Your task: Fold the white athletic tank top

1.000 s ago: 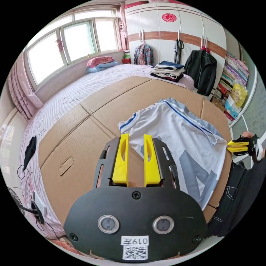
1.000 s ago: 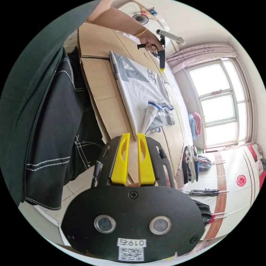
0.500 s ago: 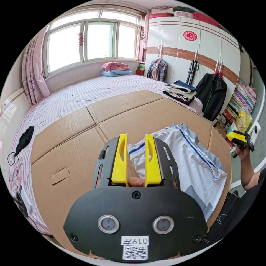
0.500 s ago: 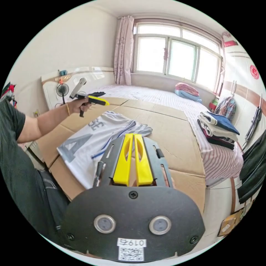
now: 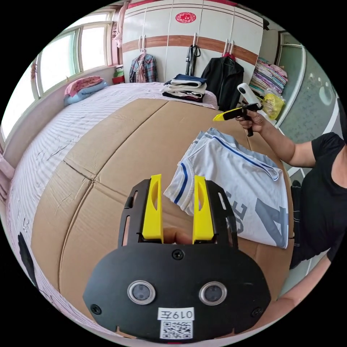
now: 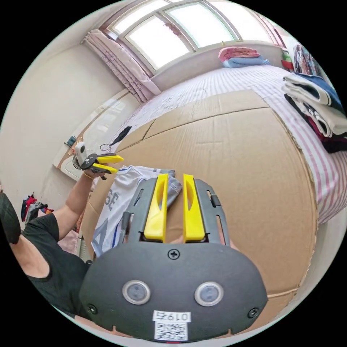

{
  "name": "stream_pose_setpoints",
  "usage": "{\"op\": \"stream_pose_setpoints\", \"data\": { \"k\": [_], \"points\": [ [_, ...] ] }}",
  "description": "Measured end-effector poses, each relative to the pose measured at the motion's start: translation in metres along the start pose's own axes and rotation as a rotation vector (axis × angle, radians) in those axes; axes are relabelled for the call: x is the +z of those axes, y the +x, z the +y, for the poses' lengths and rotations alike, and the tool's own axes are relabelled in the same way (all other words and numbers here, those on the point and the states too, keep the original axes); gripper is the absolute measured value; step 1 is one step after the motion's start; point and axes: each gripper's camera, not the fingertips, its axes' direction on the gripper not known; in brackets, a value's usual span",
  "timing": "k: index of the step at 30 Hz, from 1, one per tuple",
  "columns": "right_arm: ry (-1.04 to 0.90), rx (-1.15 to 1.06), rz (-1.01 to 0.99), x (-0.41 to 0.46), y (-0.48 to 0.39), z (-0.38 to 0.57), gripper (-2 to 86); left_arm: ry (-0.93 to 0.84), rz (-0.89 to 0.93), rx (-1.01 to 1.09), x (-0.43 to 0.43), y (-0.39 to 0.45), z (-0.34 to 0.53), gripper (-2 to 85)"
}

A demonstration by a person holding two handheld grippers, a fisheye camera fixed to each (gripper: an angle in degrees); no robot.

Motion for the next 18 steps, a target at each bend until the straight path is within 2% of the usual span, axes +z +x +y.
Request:
{"op": "stream_pose_setpoints", "data": {
  "k": [4, 6, 7, 11, 14, 18],
  "points": [
    [-0.059, -0.001, -0.146, 0.038, 0.038, -0.017, 9.7, -0.091, 0.063, 0.066, 0.027, -0.028, -0.014, 12.2],
    [-0.072, -0.098, -0.165, 0.047, 0.027, -0.034, 7.7, -0.102, 0.092, 0.092, 0.036, -0.034, -0.018, 12.0],
    [-0.076, -0.215, -0.187, 0.053, 0.008, -0.048, 6.0, -0.098, 0.094, 0.114, 0.039, -0.035, -0.02, 11.6],
    [-0.204, -0.554, -0.206, 0.109, -0.064, -0.109, 8.4, -0.063, 0.102, 0.184, 0.046, -0.028, -0.031, 10.3],
    [-0.359, -0.68, -0.218, 0.182, -0.086, -0.146, 9.5, -0.045, 0.076, 0.214, 0.052, -0.02, -0.04, 9.4],
    [-0.478, -0.73, -0.202, 0.255, -0.089, -0.169, 8.6, -0.048, 0.039, 0.26, 0.056, -0.005, -0.05, 8.6]
  ]
}}
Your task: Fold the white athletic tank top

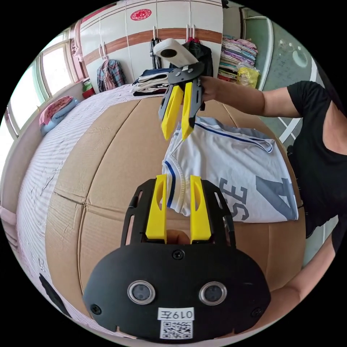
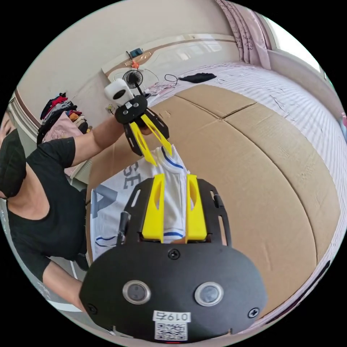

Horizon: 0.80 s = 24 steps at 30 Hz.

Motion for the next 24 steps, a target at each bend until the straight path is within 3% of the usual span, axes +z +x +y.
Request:
{"op": "stream_pose_setpoints", "data": {
  "k": [4, 8, 16, 24],
  "points": [
    [-0.101, -0.043, 0.123, 0.047, 0.0, -0.02, 4.9, -0.05, -0.064, 0.048, 0.009, 0.017, -0.012, 8.1],
    [-0.082, -0.099, 0.234, 0.062, -0.02, -0.027, 2.2, -0.089, -0.116, 0.074, 0.017, 0.032, -0.021, 8.6],
    [-0.002, -0.163, 0.488, 0.084, -0.064, -0.034, 5.8, 0.007, -0.235, 0.011, 0.001, 0.037, -0.056, 10.5],
    [-0.028, -0.013, 0.403, 0.058, -0.021, -0.01, 5.6, -0.087, -0.213, 0.093, 0.013, 0.066, -0.089, 8.7]
  ]
}}
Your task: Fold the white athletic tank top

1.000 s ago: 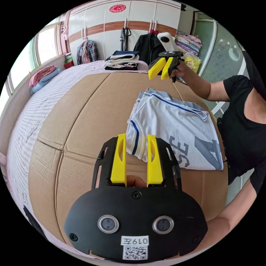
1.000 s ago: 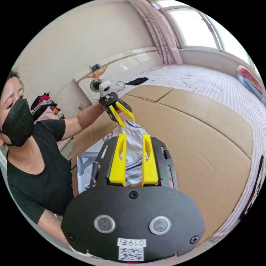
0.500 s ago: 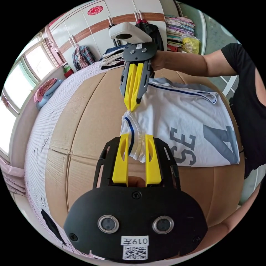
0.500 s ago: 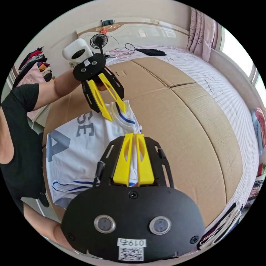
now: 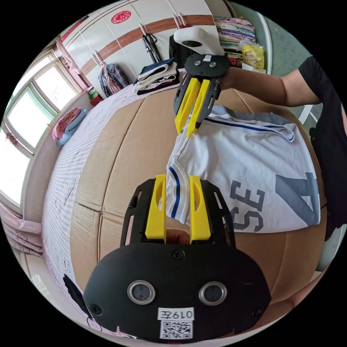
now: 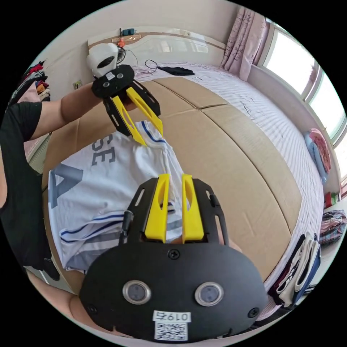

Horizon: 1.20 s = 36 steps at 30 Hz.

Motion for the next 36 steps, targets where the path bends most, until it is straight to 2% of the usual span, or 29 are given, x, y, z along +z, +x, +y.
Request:
{"op": "stream_pose_setpoints", "data": {
  "k": [4, 9, 14, 22, 26, 33, 36],
  "points": [
    [0.04, 0.072, -0.11, -0.01, 0.038, 0.013, 2.6, 0.038, -0.018, -0.015, -0.015, 0.006, -0.02, 8.4],
    [-0.039, 0.057, -0.15, 0.002, 0.052, 0.001, 2.4, -0.027, -0.016, 0.049, -0.008, 0.027, -0.047, 8.1],
    [-0.108, -0.009, -0.105, 0.012, 0.039, -0.014, 0.6, -0.025, -0.045, 0.052, -0.02, 0.05, -0.062, 7.9],
    [-0.005, -0.04, -0.097, -0.015, 0.02, -0.023, -0.9, 0.004, -0.137, 0.062, -0.055, 0.08, -0.091, 9.9],
    [0.045, -0.108, -0.093, -0.033, 0.001, -0.025, -1.0, 0.013, -0.13, 0.096, -0.068, 0.093, -0.115, 10.7],
    [-0.038, -0.143, 0.002, -0.033, -0.019, -0.03, -1.0, -0.049, -0.033, 0.142, -0.066, 0.115, -0.143, 7.8],
    [-0.015, -0.153, 0.004, -0.037, -0.025, -0.03, -0.9, -0.054, -0.074, 0.176, -0.079, 0.136, -0.149, 5.7]
  ]
}}
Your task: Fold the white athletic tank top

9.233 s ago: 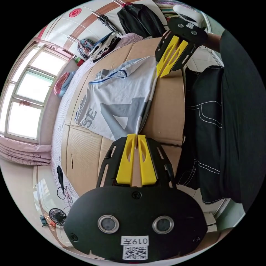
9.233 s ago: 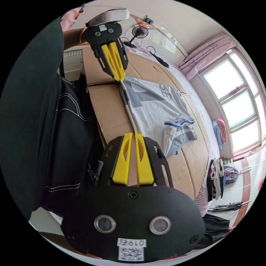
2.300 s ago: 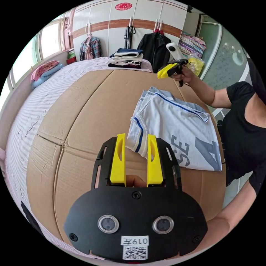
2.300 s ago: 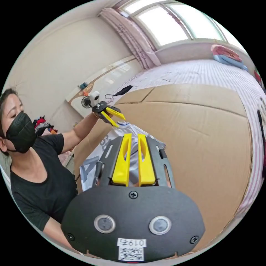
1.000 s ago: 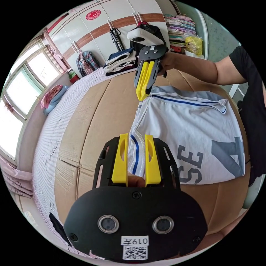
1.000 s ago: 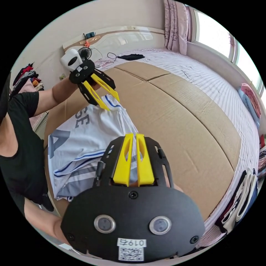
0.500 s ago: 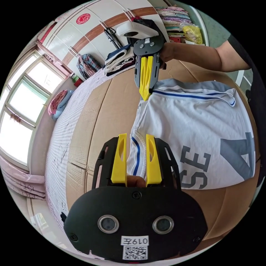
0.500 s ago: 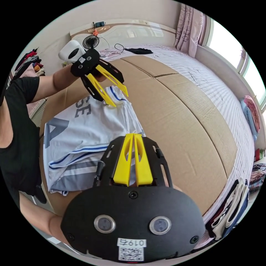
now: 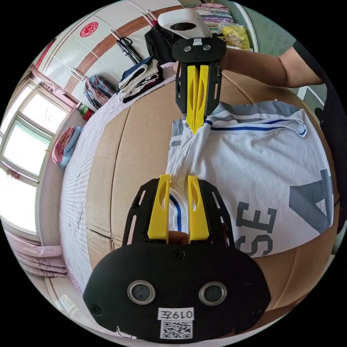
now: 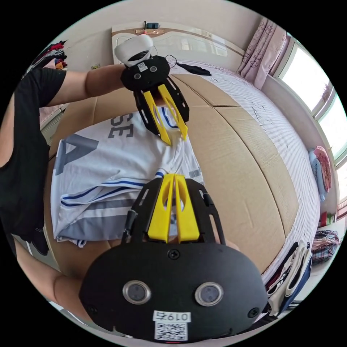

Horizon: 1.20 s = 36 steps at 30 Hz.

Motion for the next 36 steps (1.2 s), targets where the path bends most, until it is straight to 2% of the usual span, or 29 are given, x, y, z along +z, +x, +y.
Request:
{"op": "stream_pose_setpoints", "data": {
  "k": [6, 13, 16, 19, 24, 27, 31, 36],
  "points": [
    [0.019, 0.08, 0.086, -0.007, 0.012, -0.002, -0.7, -0.046, -0.17, 0.088, -0.029, 0.053, -0.02, 2.3],
    [0.187, 0.192, -0.187, -0.028, 0.072, -0.034, 3.2, -0.068, -0.358, 0.139, -0.059, 0.109, -0.029, 1.1],
    [0.119, 0.127, -0.241, -0.015, 0.071, -0.067, 7.6, -0.064, -0.399, 0.134, -0.072, 0.128, -0.029, 1.1],
    [0.018, 0.057, -0.174, 0.005, 0.057, -0.094, 8.1, -0.058, -0.44, 0.132, -0.082, 0.143, -0.028, 1.2],
    [-0.022, 0.022, -0.196, 0.013, 0.051, -0.116, 6.3, -0.063, -0.47, 0.142, -0.091, 0.162, -0.023, 2.3],
    [0.0, 0.011, -0.222, 0.007, 0.052, -0.12, 0.7, -0.059, -0.491, 0.126, -0.096, 0.166, -0.019, 4.1],
    [0.02, -0.054, -0.163, -0.007, 0.034, -0.129, -0.6, -0.063, -0.474, 0.015, -0.105, 0.146, -0.009, 9.0],
    [-0.008, -0.174, -0.035, -0.011, 0.001, -0.143, -0.9, -0.08, -0.373, 0.028, -0.105, 0.129, -0.004, 9.3]
  ]
}}
